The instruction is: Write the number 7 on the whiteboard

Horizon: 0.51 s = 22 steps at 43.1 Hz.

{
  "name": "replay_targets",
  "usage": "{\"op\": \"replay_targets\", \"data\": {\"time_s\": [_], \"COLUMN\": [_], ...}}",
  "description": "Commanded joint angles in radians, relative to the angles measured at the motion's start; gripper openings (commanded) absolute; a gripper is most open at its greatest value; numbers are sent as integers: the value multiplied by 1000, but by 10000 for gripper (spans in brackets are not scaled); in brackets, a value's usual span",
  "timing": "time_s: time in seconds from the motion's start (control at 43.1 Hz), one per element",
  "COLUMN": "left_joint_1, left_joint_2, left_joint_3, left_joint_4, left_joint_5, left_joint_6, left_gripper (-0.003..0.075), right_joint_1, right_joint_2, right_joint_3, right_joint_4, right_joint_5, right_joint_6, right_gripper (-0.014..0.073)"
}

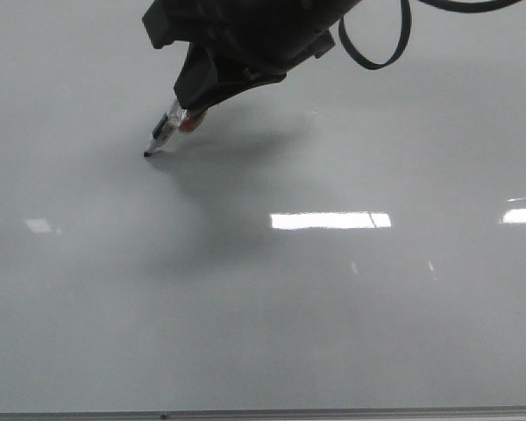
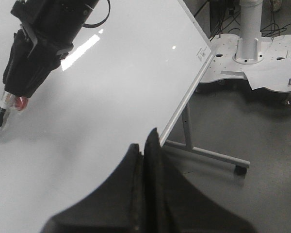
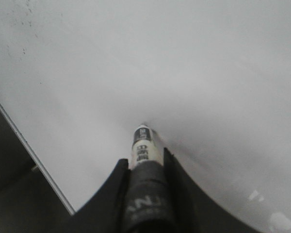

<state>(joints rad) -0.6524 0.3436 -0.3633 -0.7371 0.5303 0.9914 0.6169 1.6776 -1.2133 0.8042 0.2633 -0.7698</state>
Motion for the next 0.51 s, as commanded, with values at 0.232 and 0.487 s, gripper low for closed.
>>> {"op": "replay_targets", "data": {"time_s": [0.232, 0.487], "left_joint_1": [-8, -8], "left_joint_2": [7, 7], "left_joint_3": [-26, -26], "left_joint_4": [-26, -26], "left_joint_5": [-62, -62], "left_joint_6": [-9, -9], "left_gripper": [-20, -20], "right_joint_1": [-154, -229], "right_joint_2": [-144, -193], "right_joint_3": [53, 124], "right_joint_4": [-8, -18], "right_joint_5": [-63, -20], "right_joint_6": [-5, -5], "right_gripper": [-67, -67]}}
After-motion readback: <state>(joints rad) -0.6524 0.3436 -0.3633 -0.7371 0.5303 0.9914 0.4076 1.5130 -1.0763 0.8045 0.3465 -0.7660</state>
